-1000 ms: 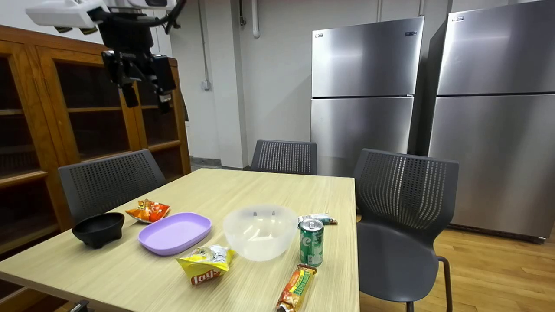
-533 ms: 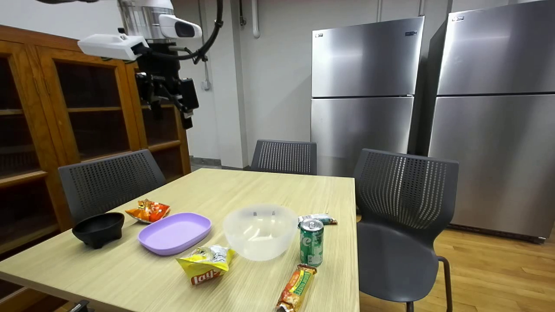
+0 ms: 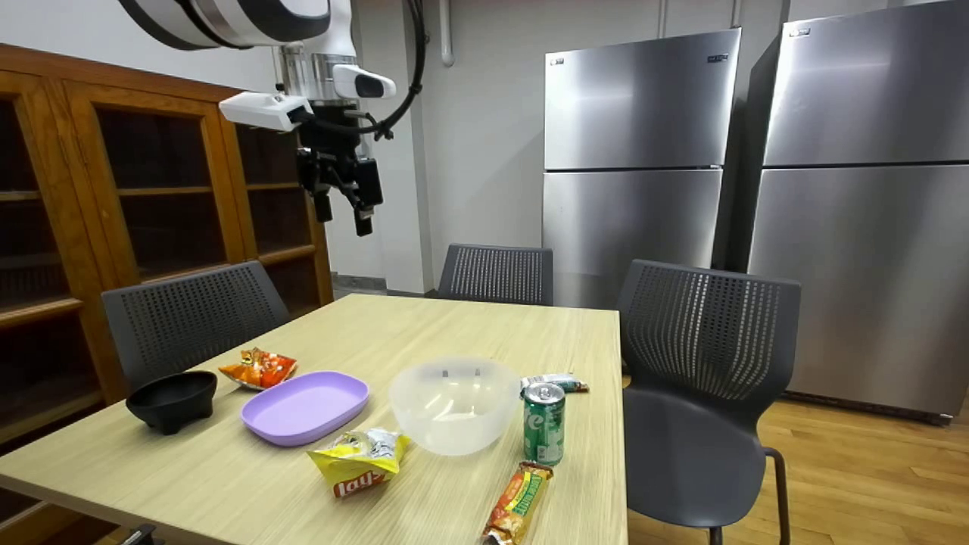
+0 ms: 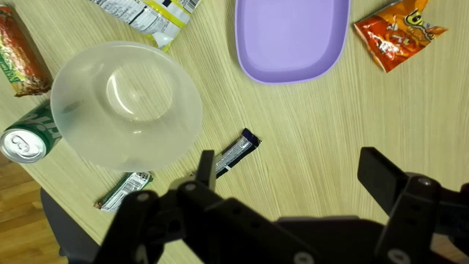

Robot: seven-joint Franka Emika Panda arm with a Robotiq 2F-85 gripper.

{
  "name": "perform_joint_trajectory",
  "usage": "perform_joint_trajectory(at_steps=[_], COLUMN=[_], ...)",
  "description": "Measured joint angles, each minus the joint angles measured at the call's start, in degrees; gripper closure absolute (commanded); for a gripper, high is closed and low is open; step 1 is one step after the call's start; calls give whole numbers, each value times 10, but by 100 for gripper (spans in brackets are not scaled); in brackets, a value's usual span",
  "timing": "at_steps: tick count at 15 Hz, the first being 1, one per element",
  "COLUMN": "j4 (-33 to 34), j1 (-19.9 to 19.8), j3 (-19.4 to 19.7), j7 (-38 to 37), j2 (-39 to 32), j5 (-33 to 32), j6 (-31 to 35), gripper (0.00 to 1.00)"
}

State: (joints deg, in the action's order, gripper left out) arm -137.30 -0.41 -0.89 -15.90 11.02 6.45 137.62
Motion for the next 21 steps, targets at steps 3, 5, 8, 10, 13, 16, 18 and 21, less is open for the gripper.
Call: perform_joint_trajectory(at_steps=[3, 5, 8, 10, 13, 16, 18, 21], j4=[45, 72, 110, 127, 135, 136, 137, 137], j1=[-2, -2, -2, -2, -2, -2, -2, -2], j3=[0, 2, 8, 11, 12, 13, 13, 14], j7=[-38, -51, -54, -54, -54, -54, -54, -54], j2=[-48, -77, -118, -137, -144, -144, -144, -147], j5=[-8, -9, -9, -9, -9, -9, -9, -8], j6=[0, 0, -2, -6, -8, -10, -10, -7], gripper=[0, 0, 0, 0, 0, 0, 0, 0])
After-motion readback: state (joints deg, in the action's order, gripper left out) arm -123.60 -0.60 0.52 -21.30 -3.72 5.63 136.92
